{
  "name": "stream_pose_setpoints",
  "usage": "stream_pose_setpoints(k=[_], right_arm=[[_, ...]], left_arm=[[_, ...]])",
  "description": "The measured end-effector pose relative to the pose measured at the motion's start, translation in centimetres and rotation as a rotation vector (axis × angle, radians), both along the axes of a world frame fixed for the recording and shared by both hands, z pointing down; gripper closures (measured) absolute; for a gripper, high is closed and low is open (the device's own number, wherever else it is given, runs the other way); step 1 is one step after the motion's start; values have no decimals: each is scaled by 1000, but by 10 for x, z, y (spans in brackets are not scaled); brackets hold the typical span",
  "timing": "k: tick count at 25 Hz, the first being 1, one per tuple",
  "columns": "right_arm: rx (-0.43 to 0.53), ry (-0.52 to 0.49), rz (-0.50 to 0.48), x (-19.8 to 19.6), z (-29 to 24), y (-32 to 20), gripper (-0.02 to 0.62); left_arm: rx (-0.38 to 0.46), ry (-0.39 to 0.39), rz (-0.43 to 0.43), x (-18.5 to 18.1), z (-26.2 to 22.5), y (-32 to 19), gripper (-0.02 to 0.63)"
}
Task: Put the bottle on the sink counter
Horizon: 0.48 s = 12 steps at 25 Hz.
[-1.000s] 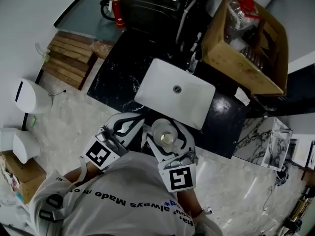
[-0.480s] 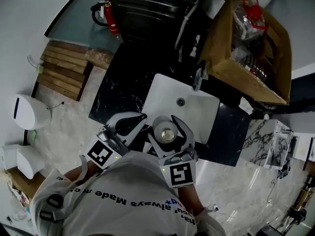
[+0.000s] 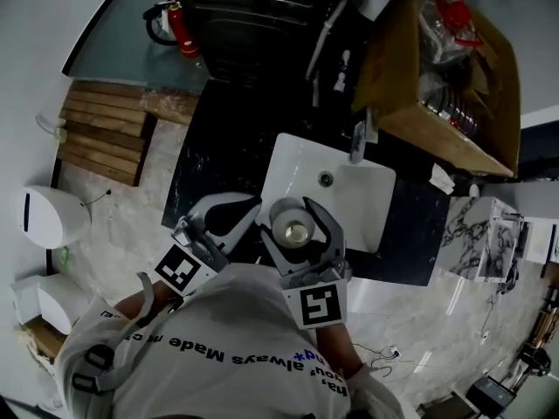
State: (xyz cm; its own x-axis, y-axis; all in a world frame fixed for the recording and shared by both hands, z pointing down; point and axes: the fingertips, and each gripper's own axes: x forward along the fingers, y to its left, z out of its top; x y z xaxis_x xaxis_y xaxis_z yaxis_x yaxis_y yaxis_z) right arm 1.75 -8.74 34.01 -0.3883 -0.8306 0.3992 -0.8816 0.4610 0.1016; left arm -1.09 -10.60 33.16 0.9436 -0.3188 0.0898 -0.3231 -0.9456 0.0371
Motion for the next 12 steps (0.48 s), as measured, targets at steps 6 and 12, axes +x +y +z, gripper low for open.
stream_pose_setpoints(k=[6, 12], right_arm=[[-4, 3, 22, 14, 5, -9, 262], [-19, -16, 39, 34, 22, -25, 262]], left_arm=[[-21, -15, 10, 12, 6, -5, 603], [-11, -50, -4, 34, 19, -15, 604]])
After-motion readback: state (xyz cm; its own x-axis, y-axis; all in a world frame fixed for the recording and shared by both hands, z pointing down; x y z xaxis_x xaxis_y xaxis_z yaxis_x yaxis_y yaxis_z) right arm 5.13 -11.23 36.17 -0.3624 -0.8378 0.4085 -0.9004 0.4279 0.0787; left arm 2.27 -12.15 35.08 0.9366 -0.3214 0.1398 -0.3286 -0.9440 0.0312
